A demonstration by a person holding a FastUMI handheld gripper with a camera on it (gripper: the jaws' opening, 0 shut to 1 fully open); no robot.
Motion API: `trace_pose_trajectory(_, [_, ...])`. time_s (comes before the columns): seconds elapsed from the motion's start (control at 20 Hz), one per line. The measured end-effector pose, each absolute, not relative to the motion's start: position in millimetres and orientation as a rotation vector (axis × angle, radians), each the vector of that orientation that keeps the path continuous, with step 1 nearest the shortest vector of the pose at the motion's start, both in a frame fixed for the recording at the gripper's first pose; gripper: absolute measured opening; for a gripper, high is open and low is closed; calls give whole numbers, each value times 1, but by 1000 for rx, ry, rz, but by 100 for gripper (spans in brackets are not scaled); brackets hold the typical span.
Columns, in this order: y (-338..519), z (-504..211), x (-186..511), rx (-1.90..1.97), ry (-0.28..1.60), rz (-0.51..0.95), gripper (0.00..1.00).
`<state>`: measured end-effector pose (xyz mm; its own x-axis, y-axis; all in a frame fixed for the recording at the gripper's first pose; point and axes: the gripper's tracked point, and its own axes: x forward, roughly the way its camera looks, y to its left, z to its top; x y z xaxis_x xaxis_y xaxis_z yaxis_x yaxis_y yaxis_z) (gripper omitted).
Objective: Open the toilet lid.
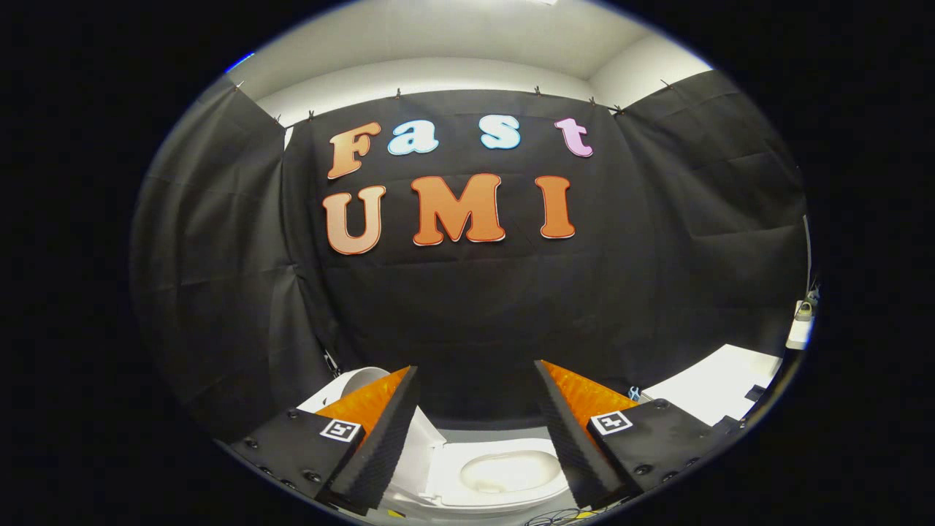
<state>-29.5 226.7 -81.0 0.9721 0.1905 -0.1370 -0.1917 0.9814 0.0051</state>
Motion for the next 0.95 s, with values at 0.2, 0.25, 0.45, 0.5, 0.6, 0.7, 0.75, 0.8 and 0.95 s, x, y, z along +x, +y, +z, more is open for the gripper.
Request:
trace_pose_trajectory(0.2, [230,-83,-30,-9,139,198,98])
trace_pose_trajectory(0.25, [229,-83,-29,-9,140,199,98])
trace_pose_trajectory(0.45, [232,-82,-28,-8,142,201,98])
trace_pose_trajectory(0.5, [232,-84,-29,-8,142,202,98])
trace_pose_trajectory(0.6, [232,-83,-29,-7,143,202,98])
trace_pose_trajectory(0.7, [233,-83,-30,-8,144,202,98])
trace_pose_trajectory(0.75, [234,-84,-29,-8,147,204,98])
trace_pose_trajectory(0.8, [234,-85,-29,-7,149,206,98])
trace_pose_trajectory(0.95, [233,-86,-30,-10,153,207,98])
